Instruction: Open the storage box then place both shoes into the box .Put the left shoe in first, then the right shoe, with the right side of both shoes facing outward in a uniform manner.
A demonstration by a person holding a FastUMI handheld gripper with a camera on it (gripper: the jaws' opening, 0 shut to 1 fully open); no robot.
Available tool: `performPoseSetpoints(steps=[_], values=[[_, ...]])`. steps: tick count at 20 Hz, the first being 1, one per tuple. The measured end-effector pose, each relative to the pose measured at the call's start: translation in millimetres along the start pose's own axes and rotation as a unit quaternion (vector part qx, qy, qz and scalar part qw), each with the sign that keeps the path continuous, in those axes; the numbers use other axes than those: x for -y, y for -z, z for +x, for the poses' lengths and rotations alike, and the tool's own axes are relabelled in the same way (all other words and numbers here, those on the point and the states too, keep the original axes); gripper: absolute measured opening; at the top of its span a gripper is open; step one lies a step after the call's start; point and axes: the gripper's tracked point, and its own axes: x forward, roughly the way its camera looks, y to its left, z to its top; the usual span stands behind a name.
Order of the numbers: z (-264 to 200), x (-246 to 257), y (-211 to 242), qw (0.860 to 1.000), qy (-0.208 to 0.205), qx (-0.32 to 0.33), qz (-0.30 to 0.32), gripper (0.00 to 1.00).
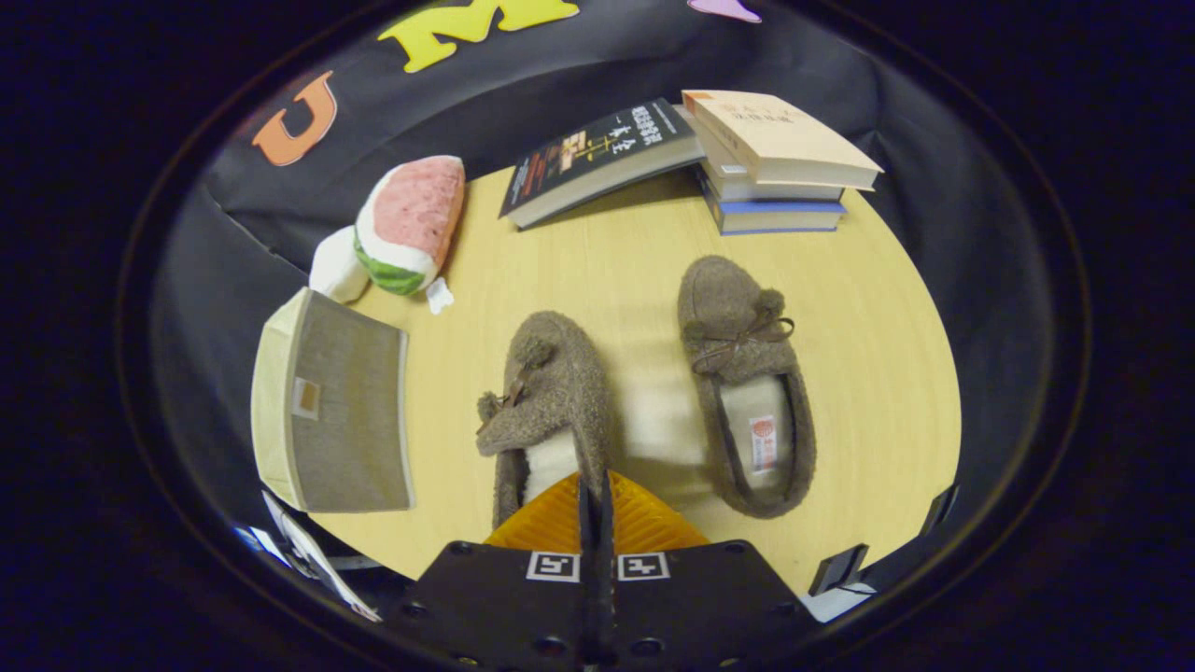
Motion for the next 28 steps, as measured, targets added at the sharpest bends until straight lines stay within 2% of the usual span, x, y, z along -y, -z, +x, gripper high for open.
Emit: performPoseSetpoints(steps=[8, 14, 19, 23, 28], values=[[-83, -88, -21, 0.997, -0.053, 0.054, -0.011, 0.0], [-104, -181, -24, 0.993, -0.084, 0.076, -0.022, 0.0], [-73, -264, -11, 0.992, -0.094, 0.064, -0.048, 0.0], [-27, -319, 16, 0.994, -0.104, 0.017, -0.024, 0.0], [41, -343, 31, 0.999, -0.051, -0.011, 0.003, 0.0]])
